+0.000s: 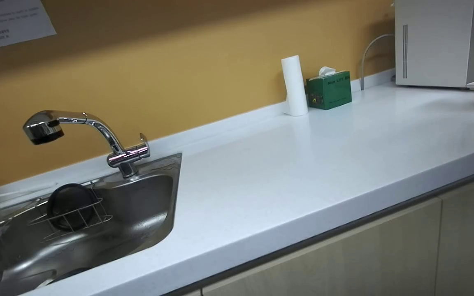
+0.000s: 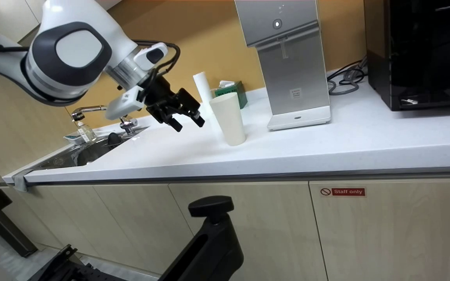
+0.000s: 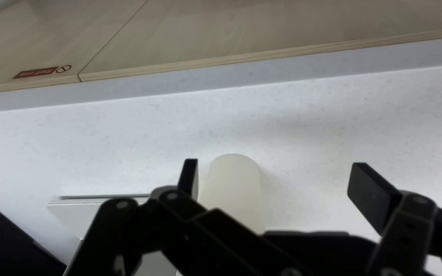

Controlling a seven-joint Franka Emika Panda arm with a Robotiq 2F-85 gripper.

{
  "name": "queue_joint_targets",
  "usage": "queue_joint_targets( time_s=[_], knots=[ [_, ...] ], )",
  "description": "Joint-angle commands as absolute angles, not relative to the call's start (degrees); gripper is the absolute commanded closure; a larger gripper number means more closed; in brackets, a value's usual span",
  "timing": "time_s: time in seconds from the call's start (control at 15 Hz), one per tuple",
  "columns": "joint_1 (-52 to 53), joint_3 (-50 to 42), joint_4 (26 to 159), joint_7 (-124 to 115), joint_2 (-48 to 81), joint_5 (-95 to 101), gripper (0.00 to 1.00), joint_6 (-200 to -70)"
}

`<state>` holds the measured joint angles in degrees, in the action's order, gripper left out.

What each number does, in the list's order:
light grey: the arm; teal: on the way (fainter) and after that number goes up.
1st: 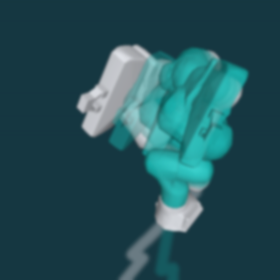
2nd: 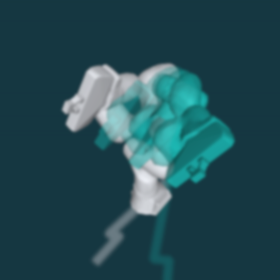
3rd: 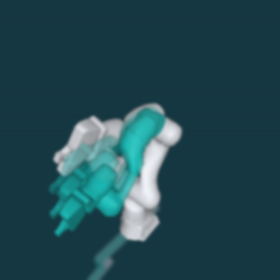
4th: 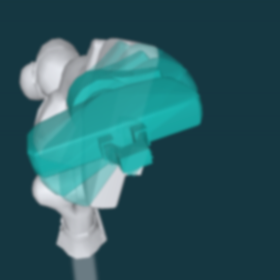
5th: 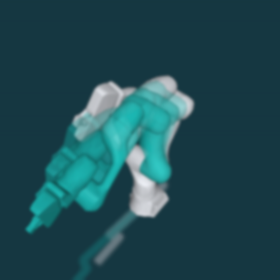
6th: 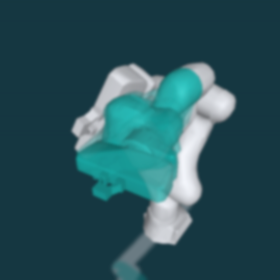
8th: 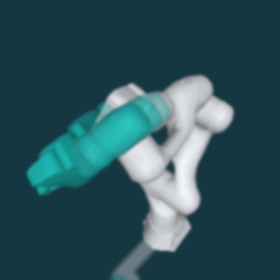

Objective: Put the cup on the water dispenser

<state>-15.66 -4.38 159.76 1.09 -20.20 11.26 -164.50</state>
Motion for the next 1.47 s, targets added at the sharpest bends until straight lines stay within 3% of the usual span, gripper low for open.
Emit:
queue_joint_targets(
  time_s=[0.0,0.6,1.27,1.33,1.4],
  knots=[
    [-17.4,-2.9,159.2,-5.0,-18.5,10.5,0.0,-168.5],
    [-30.5,9.4,154.5,-30.2,-9.4,13.5,0.0,-171.0],
    [-37.6,14.9,154.1,-31.4,-2.7,12.3,0.0,-191.6],
    [-26.3,6.2,155.5,-25.9,-3.5,4.4,0.0,-190.1],
    [-25.4,5.0,155.5,-24.2,-3.2,2.6,0.0,-190.5]
  ],
)
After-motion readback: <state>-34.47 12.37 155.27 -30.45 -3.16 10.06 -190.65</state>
